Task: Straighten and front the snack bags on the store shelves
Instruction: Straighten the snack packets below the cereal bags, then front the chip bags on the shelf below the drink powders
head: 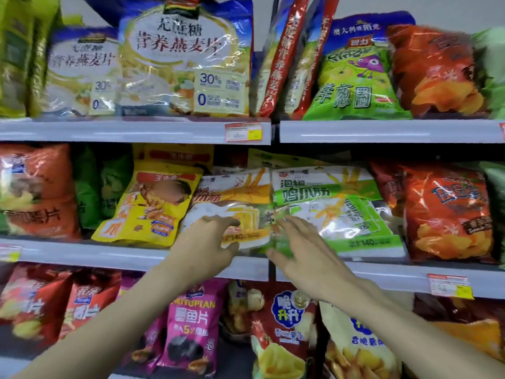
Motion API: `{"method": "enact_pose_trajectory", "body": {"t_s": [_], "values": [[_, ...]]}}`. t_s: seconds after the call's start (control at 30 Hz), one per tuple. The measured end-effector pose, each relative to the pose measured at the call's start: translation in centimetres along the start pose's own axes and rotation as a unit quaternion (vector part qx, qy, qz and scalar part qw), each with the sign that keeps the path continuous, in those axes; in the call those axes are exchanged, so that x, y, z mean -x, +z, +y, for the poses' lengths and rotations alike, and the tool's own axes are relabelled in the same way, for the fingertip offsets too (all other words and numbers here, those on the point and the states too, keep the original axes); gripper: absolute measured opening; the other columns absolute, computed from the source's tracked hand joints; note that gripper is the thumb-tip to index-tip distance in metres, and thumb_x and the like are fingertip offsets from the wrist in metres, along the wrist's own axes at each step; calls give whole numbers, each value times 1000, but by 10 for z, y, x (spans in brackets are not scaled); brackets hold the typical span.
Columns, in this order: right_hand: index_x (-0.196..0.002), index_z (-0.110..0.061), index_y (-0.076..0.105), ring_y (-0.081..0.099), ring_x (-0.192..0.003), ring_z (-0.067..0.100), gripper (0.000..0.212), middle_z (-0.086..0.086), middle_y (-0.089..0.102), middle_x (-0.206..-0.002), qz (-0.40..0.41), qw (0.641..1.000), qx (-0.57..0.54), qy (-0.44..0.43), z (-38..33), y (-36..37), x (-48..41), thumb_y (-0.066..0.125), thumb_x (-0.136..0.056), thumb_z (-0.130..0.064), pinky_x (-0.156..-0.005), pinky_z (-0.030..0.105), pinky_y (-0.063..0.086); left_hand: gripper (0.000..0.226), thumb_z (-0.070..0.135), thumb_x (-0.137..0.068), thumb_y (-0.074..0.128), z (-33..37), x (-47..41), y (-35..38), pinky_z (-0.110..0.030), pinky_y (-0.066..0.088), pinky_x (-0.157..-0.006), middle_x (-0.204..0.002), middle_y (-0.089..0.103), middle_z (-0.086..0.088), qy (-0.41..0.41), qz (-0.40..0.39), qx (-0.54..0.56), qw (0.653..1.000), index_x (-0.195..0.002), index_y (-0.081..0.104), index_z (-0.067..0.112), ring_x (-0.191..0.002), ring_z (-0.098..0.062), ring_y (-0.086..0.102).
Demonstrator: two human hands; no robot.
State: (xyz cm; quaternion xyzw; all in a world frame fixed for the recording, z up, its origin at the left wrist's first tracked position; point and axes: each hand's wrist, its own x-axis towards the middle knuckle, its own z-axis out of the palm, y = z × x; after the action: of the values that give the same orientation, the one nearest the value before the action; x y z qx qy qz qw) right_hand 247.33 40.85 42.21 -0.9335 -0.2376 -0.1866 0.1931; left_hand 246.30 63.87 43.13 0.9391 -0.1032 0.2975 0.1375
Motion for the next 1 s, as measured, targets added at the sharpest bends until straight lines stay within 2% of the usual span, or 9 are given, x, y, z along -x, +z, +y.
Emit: {"method": "enact_pose_trajectory", "body": {"t_s": [0.17, 0.23, 0.33, 0.43, 0.53, 0.7, 0.87, 0.93, 1.0], "values": [[-166, -27, 15, 7, -159, 13, 71, -10, 13, -172, -14, 998, 28, -53, -97, 40, -43, 39, -107, -58, -125, 36, 17, 54, 47, -92, 63, -86, 30, -41, -40, 57, -92, -139, 67, 6, -64, 12, -31, 997, -143, 61, 32, -127, -21, 62], [-166, -25, 18, 12, -158, 15, 71, -6, 19, -171, -13, 996, 30, -77, -135, 58, -63, 41, -107, -58, -123, 36, 23, 56, 50, -86, 60, -126, 42, -59, -41, 56, -93, -134, 70, 6, -86, 10, -40, 995, -140, 63, 34, -126, -23, 63], [-164, -23, 24, 21, -154, 19, 70, -2, 28, -167, -17, 993, 35, -107, -187, 83, -89, 40, -106, -59, -120, 38, 31, 56, 49, -89, 60, -183, 60, -89, -42, 55, -95, -133, 70, 3, -121, 6, -74, 990, -141, 63, 31, -125, -26, 64], [-163, -22, 26, 23, -153, 22, 69, 0, 31, -166, -27, 990, 35, -133, -231, 108, -110, 42, -106, -58, -120, 39, 30, 53, 43, -93, 61, -228, 78, -119, -40, 53, -98, -136, 70, 1, -152, 19, -90, 984, -143, 62, 26, -127, -26, 63], [-162, -21, 29, 25, -151, 21, 67, -1, 35, -164, -29, 988, 18, -150, -268, 131, -130, 46, -106, -54, -116, 35, 29, 52, 40, -96, 65, -270, 91, -141, -43, 54, -99, -139, 69, 2, -189, 26, -90, 977, -146, 59, 28, -129, -25, 62], [-165, -23, 20, 24, -154, 17, 76, -4, 27, -169, -22, 985, -44, -162, -316, 168, -169, 48, -104, -58, -121, 36, 29, 53, 43, -94, 64, -331, 107, -156, -43, 59, -90, -136, 70, 6, -247, 54, -86, 964, -145, 59, 32, -110, -21, 68], [-167, -24, 1, 18, -159, 20, 98, -3, 10, -175, -18, 980, -152, -125, -342, 197, -213, 58, -97, -63, -127, 44, 25, 55, 45, -92, 63, -384, 108, -159, -43, 57, -91, -136, 69, 4, -303, 69, -101, 945, -145, 58, 30, -116, -26, 66], [-167, -24, 1, 21, -158, 23, 104, 0, 13, -174, -23, 972, -209, -103, -347, 202, -228, 65, -94, -61, -126, 44, 25, 61, 49, -86, 59, -403, 103, -163, -46, 59, -88, -133, 69, 1, -325, 73, -99, 938, -144, 57, 31, -111, -28, 67], [-166, -25, 6, 31, -154, 23, 106, 0, 26, -171, -28, 959, -266, -88, -353, 205, -240, 70, -90, -60, -123, 42, 29, 63, 48, -85, 58, -418, 95, -170, -47, 60, -86, -130, 71, -3, -331, 92, -104, 933, -145, 56, 30, -108, -29, 68]]}}
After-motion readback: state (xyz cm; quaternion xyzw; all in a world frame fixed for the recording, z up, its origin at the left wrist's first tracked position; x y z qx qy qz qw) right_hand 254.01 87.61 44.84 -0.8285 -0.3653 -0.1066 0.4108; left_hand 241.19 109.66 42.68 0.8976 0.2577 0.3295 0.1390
